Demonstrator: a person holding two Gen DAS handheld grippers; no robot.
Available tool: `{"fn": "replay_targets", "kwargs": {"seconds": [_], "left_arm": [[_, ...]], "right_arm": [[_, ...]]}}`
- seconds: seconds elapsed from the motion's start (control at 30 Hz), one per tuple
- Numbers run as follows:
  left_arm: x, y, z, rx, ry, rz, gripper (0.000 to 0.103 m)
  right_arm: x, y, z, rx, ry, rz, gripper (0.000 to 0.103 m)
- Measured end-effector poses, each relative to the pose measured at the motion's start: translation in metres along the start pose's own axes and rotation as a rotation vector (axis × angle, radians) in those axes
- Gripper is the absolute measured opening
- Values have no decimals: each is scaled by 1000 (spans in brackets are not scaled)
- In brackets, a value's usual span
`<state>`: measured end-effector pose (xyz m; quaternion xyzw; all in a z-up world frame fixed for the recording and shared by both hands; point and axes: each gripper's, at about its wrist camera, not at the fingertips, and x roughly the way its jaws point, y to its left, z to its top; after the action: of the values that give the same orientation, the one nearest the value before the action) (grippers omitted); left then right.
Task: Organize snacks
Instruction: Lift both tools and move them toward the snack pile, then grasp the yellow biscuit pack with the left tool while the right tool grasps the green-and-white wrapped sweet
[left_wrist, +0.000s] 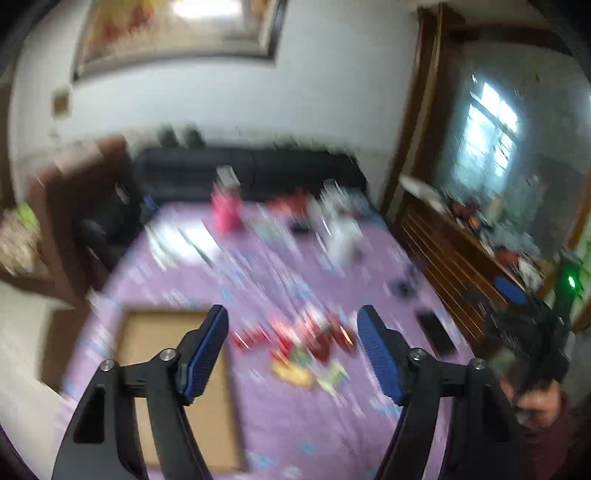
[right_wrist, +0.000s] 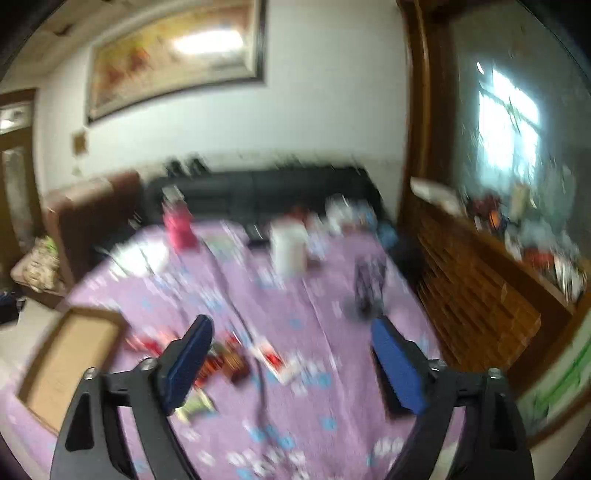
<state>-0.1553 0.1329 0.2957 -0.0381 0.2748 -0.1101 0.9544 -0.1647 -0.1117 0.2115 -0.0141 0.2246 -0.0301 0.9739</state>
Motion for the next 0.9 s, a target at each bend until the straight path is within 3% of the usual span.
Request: {"fn": "replay_targets", "kwargs": {"seconds": [0.03,0.07,0.13,0.23,0.3,0.33,0.37,0.43,0.53,0.63,0.73,0.8,0.9], "left_arm": [[-16,4,23,16,-45,46,95],[-23,6,36,31,-66,59,103],[-24,16,52,44,-66,48,103],[10,34,29,-40,17,18,103],[42,40,0,-85,100,-25,80],[65,42,-23,-117,163,-55,52],[90,42,-44,-152,239,-105,37],[120,40,-74,-213,322,-164,36],[160,33,-103,-233,390,-150,36],[186,23,-115,-246,433,-143,36],[208,14,-127,-253,481,-130,36],[222,12,-136,-258,511,-106,36],[245,9,-148,-281,553,-71,36]], "right_arm": [[-11,6,18,-15,-10,45,103],[-14,11,31,-33,12,76,103],[-5,22,44,-54,100,132,103],[34,34,17,18,242,295,103],[80,43,-31,77,394,323,93],[96,47,-51,100,450,330,74],[117,50,-75,138,524,345,54],[149,54,-112,218,626,359,50],[165,61,-124,234,609,343,50],[177,77,-128,181,615,264,50],[194,87,-138,173,632,247,50],[195,88,-141,144,597,213,33],[195,77,-142,159,587,213,31]]}}
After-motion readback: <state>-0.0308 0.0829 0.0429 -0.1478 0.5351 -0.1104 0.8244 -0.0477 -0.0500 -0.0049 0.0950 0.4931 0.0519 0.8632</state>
